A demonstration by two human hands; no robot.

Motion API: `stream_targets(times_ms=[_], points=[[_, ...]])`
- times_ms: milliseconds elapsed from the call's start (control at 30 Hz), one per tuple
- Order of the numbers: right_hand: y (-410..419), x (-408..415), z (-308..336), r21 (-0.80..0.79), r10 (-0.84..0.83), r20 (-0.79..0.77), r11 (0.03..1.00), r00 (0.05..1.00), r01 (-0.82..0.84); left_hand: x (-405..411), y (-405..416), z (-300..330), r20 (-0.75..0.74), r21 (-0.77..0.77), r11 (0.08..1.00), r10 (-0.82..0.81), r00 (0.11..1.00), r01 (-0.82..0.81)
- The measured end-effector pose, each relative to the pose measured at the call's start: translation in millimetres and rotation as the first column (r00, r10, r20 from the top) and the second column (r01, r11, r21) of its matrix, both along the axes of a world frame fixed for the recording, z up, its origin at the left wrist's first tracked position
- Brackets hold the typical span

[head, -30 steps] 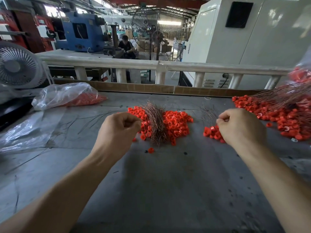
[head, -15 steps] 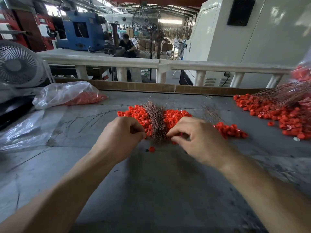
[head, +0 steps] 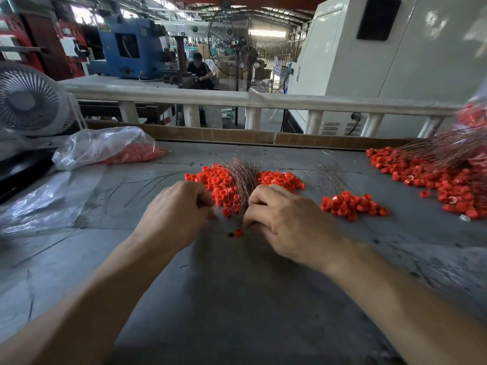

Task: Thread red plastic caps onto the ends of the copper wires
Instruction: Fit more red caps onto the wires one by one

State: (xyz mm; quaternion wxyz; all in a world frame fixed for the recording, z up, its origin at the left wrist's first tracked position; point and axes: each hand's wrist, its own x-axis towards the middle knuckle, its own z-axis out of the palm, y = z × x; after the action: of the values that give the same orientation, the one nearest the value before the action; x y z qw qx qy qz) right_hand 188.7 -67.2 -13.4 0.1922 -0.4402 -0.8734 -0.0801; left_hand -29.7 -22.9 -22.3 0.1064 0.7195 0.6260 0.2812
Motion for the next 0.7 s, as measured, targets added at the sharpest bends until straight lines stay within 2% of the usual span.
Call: stream_targets(times_ms=[300, 567, 700], points=[[5.2, -4.1, -4.2, 0.058, 0.039, 0.09, 0.997, 0.995, -0.045, 1.2, 1.1, -3.2, -0.032, -0.01, 1.0, 0.005, 0.999, -0.005], [0.8, -0.7, -2.3, 0.053, 0.076, -0.123, 0.996, 0.989, -0.07, 6.1, 0.2, -3.5, -0.002, -0.013, 0.998, -0.068, 0.998, 0.068], [2.3, 0.5, -5.2, -0.008, 0.052, -0.161, 0.998, 0.986, -0.054, 11.3, -1.7, -2.2, 0.065, 0.029, 0.99, -0.138, 0.988, 0.136]])
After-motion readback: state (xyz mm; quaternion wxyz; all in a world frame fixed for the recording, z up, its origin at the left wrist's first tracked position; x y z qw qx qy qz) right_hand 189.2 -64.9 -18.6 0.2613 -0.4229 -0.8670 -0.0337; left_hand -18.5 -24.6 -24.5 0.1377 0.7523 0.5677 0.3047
